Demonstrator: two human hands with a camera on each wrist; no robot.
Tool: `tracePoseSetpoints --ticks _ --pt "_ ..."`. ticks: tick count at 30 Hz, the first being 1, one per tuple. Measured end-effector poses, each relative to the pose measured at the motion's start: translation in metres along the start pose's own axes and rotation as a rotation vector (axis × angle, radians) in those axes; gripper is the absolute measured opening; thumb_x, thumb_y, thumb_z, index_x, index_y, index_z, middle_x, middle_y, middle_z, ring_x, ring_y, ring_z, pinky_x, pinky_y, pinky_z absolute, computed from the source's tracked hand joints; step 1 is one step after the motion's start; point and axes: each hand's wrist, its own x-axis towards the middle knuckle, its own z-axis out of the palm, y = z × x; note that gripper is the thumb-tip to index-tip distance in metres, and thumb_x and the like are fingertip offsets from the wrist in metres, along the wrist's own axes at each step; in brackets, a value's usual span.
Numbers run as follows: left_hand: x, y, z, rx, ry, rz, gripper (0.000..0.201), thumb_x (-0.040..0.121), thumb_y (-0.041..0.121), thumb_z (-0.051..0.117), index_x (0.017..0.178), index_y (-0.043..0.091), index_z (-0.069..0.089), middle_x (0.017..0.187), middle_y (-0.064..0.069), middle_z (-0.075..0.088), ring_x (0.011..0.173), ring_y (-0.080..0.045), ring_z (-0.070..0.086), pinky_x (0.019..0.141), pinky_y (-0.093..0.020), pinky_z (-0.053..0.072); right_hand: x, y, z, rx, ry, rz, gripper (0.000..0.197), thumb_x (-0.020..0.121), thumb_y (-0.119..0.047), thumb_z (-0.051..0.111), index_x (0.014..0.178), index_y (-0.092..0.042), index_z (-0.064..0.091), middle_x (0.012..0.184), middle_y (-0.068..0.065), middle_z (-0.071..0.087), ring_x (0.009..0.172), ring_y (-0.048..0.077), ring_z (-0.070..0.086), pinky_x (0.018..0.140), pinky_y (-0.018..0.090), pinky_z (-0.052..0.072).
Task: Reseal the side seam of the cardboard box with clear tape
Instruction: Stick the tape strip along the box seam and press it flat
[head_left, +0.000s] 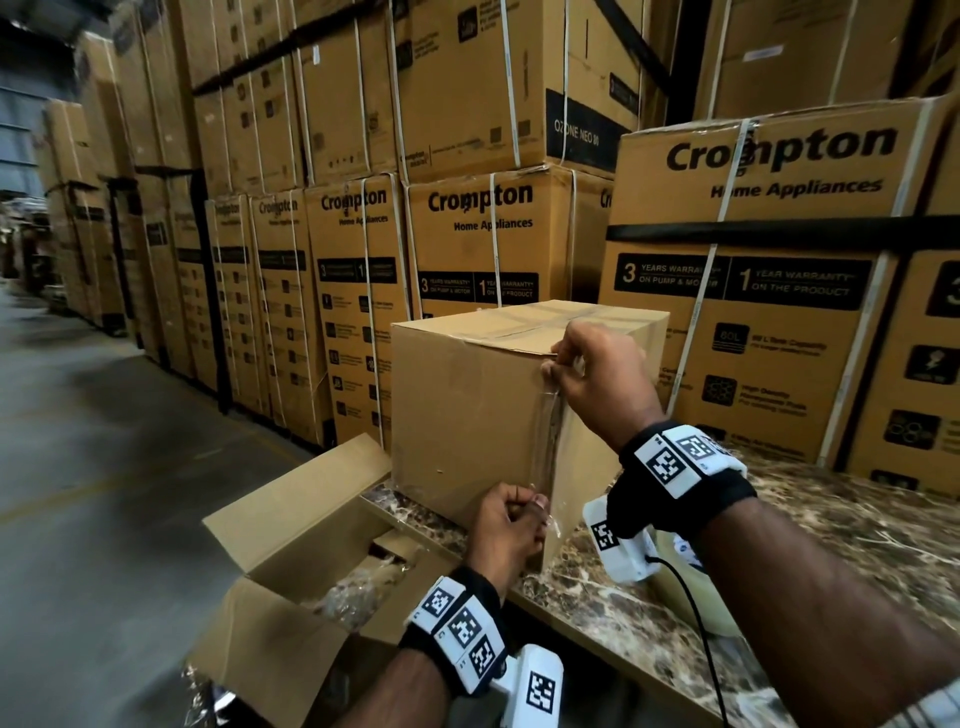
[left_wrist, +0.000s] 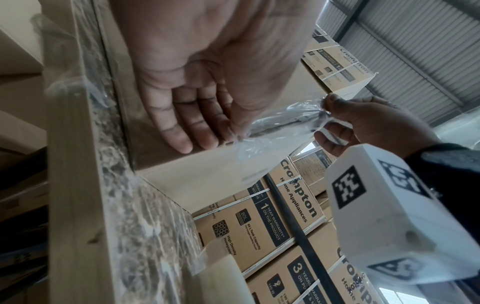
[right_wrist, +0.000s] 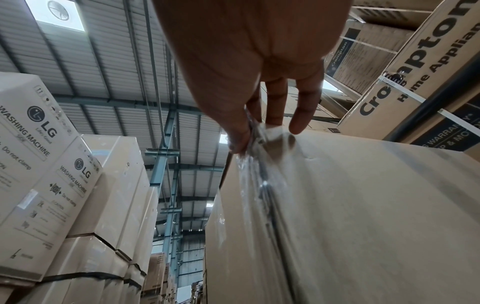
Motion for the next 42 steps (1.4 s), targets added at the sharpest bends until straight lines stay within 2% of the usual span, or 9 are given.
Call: tracePoseSetpoints --ticks 6,13,17,20,24,28,31,35,42 --pt "0.003 0.007 0.005 0.018 0.017 -0.043 0.011 0.094 0.016 0.06 0.092 0.011 0.051 0.074 -0.003 0.056 0.059 -0.01 0.052 0.055 -0.023 0.05 -0.003 0.003 0.004 0.018 0.008 0.004 0.017 0.082 -0.016 0.072 0.08 -0.016 0.055 0.084 -0.002 0.063 0.078 0.017 0.057 0.067 0.041 0.054" --pt "0.005 -0.004 -0.016 0.403 0.027 -0.091 0.043 0.083 0.056 0.064 0.075 0.018 0.045 0.056 0.0 0.054 0.05 -0.016 0.047 0.047 -0.024 0.036 -0.003 0.003 0.007 -0.056 -0.077 -0.012 0.03 0.079 -0.032 0.074 0.092 -0.021 0.05 0.091 -0.007 0.052 0.086 0.014 0.047 0.074 0.03 0.048" --pt "0.004 0.001 -0.015 0.668 0.074 -0.037 0.053 0.076 0.071 0.058 0.069 0.02 0.045 0.061 0.0 0.057 0.056 -0.019 0.05 0.062 -0.033 0.048 -0.002 0.005 0.003 0.041 -0.112 0.025 0.06 0.071 -0.031 0.083 0.118 -0.024 0.046 0.104 -0.005 0.056 0.097 0.013 0.052 0.083 0.029 0.049" --pt "0.001 0.006 -0.015 0.898 0.152 0.103 0.047 0.079 0.067 0.059 0.084 0.02 0.052 0.085 0.003 0.06 0.077 -0.018 0.057 0.075 -0.036 0.051 0.001 0.006 0.001 0.044 -0.113 0.019 0.056 0.072 -0.024 0.082 0.118 -0.023 0.05 0.106 -0.005 0.057 0.1 0.014 0.054 0.088 0.034 0.052" --pt "-0.001 0.017 -0.016 1.145 0.229 0.308 0.063 0.079 0.068 0.057 0.119 0.021 0.044 0.122 -0.002 0.043 0.111 -0.019 0.046 0.095 -0.033 0.044 0.003 0.008 0.005 -0.006 -0.095 -0.049 0.036 0.074 -0.023 0.081 0.102 -0.021 0.059 0.1 -0.006 0.057 0.093 0.014 0.052 0.082 0.037 0.052" --pt "0.005 0.022 -0.02 1.291 0.238 0.359 0.093 0.078 0.071 0.055 0.141 0.017 0.013 0.155 -0.018 0.01 0.142 -0.03 0.021 0.117 -0.039 0.02 0.007 0.009 0.003 -0.002 -0.044 -0.079 0.019 0.077 -0.02 0.078 0.092 -0.015 0.066 0.091 -0.002 0.061 0.086 0.016 0.054 0.074 0.038 0.051" --pt "0.014 0.028 -0.023 1.325 0.204 0.417 0.113 0.07 0.074 0.061 0.142 0.025 -0.012 0.157 -0.017 -0.019 0.148 -0.033 -0.006 0.12 -0.043 0.003 0.01 0.006 0.002 0.013 -0.026 -0.086 0.01 0.081 -0.019 0.075 0.086 -0.014 0.069 0.086 -0.002 0.063 0.082 0.015 0.055 0.072 0.038 0.052" --pt "0.024 0.041 -0.025 1.428 0.141 0.413 0.138 0.063 0.079 0.062 0.134 0.027 -0.045 0.143 -0.015 -0.049 0.139 -0.032 -0.033 0.116 -0.048 -0.011 0.012 0.007 -0.001 0.033 -0.021 -0.082 0.006 0.084 -0.02 0.072 0.086 -0.014 0.072 0.085 -0.002 0.065 0.082 0.013 0.057 0.072 0.034 0.054" --pt "0.029 0.051 -0.028 1.463 0.083 0.432 0.15 0.054 0.085 0.061 0.134 0.019 -0.047 0.138 -0.018 -0.056 0.137 -0.035 -0.039 0.119 -0.053 -0.008 0.015 0.011 -0.006 0.202 -0.007 -0.016 0.02 0.095 -0.024 0.058 0.093 -0.011 0.073 0.089 0.003 0.072 0.083 0.018 0.064 0.075 0.04 0.054"
